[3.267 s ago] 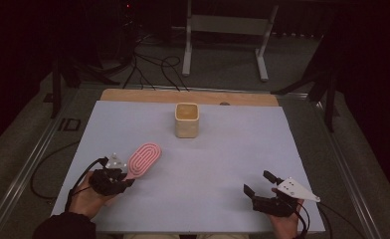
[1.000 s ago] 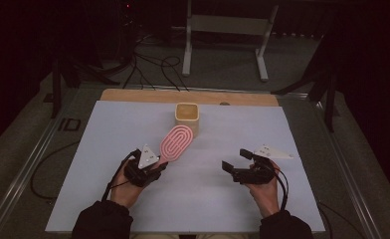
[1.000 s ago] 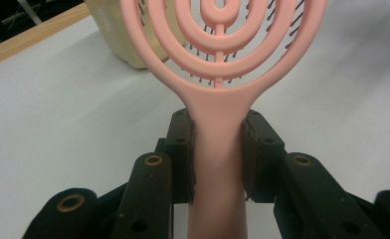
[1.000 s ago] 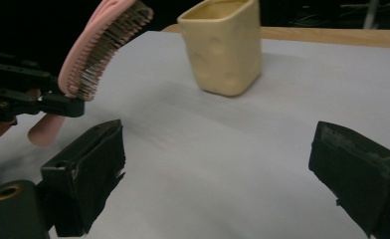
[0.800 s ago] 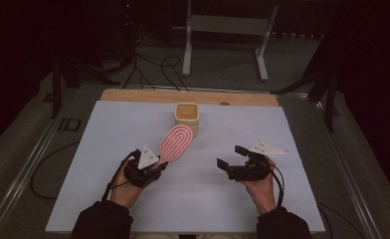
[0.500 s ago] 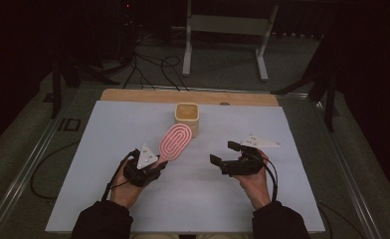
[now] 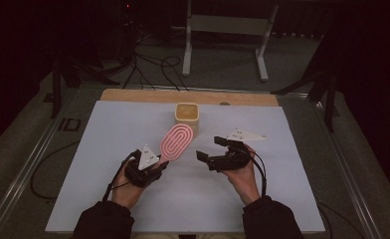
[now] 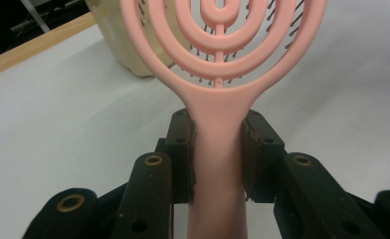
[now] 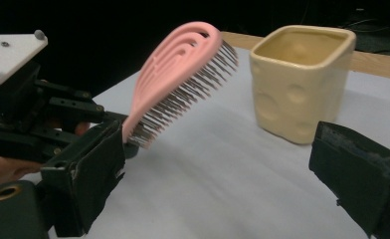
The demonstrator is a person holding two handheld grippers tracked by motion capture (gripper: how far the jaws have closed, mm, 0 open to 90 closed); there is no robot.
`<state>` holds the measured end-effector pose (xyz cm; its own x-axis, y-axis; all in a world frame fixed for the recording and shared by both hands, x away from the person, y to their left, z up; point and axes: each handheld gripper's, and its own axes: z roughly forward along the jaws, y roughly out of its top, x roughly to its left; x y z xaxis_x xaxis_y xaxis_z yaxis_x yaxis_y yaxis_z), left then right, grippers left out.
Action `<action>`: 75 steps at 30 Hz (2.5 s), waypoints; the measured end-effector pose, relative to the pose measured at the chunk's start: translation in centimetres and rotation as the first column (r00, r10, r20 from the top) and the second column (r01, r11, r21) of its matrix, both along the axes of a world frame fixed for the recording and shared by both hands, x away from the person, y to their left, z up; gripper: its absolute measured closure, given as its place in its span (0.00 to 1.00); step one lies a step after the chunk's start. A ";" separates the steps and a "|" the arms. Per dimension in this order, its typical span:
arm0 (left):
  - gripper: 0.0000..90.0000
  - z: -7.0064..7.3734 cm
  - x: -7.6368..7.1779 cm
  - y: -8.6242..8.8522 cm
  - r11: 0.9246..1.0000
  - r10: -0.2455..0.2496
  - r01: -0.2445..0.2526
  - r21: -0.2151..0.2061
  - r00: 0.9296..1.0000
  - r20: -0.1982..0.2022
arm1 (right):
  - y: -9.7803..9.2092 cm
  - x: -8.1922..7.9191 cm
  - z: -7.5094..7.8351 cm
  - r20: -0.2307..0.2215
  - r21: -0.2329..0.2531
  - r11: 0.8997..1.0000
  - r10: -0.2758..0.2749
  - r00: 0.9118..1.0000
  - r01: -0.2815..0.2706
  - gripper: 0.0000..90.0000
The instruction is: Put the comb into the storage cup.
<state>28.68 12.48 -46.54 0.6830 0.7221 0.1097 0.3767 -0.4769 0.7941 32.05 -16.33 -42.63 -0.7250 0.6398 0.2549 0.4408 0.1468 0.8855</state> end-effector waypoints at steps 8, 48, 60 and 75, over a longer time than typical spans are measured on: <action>0.78 0.0 -0.1 -0.2 1.000 -0.001 0.001 0.002 1.000 0.007 | 1.1 0.6 0.2 -0.014 0.015 1.000 0.017 1.000 -0.017 0.08; 0.78 0.5 -1.0 -1.0 0.999 -0.033 0.035 -0.034 0.997 0.064 | 5.8 2.3 0.0 -0.081 0.016 0.998 0.066 0.995 -0.065 0.19; 0.78 0.4 -1.1 -1.1 0.998 -0.050 0.053 -0.038 0.996 0.079 | 5.6 2.5 -0.1 -0.136 0.080 0.992 0.110 0.985 -0.100 0.54; 0.78 0.1 -1.1 -1.1 0.998 -0.046 0.048 -0.034 0.996 0.076 | 5.8 2.5 -0.3 -0.213 0.169 0.971 0.204 0.955 -0.170 0.69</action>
<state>27.60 11.36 -46.41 0.7070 0.6939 0.1364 0.2932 -0.4631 0.8364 34.55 -10.58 -42.90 -0.7399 0.4411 0.5079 0.6100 0.1217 0.7830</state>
